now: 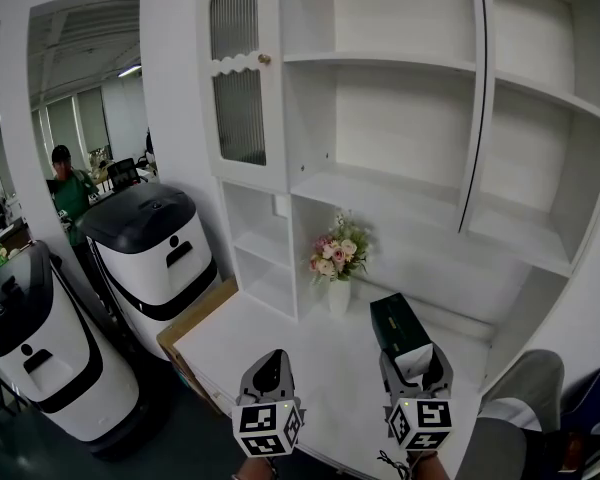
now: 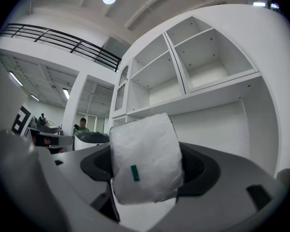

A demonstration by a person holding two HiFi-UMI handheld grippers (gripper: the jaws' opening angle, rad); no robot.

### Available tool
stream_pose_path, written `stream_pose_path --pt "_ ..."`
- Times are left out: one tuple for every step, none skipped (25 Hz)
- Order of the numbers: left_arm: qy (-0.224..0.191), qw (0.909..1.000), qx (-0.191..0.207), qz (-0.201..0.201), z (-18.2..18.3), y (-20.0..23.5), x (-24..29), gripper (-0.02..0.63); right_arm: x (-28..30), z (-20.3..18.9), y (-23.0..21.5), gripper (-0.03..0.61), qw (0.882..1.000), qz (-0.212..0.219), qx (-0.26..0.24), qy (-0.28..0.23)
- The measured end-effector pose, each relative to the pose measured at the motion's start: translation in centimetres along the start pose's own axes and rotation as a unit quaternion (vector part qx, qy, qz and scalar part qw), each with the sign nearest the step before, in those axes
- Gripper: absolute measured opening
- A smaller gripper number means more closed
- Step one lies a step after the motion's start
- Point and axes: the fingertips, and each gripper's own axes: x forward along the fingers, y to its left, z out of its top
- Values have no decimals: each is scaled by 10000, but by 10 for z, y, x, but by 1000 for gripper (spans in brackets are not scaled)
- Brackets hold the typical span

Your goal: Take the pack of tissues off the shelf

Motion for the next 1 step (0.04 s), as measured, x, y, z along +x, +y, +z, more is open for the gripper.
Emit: stream_pose_path --pt "1 10000 3 4 0 0 0 18 0 0 0 362 10000 1 -7 -4"
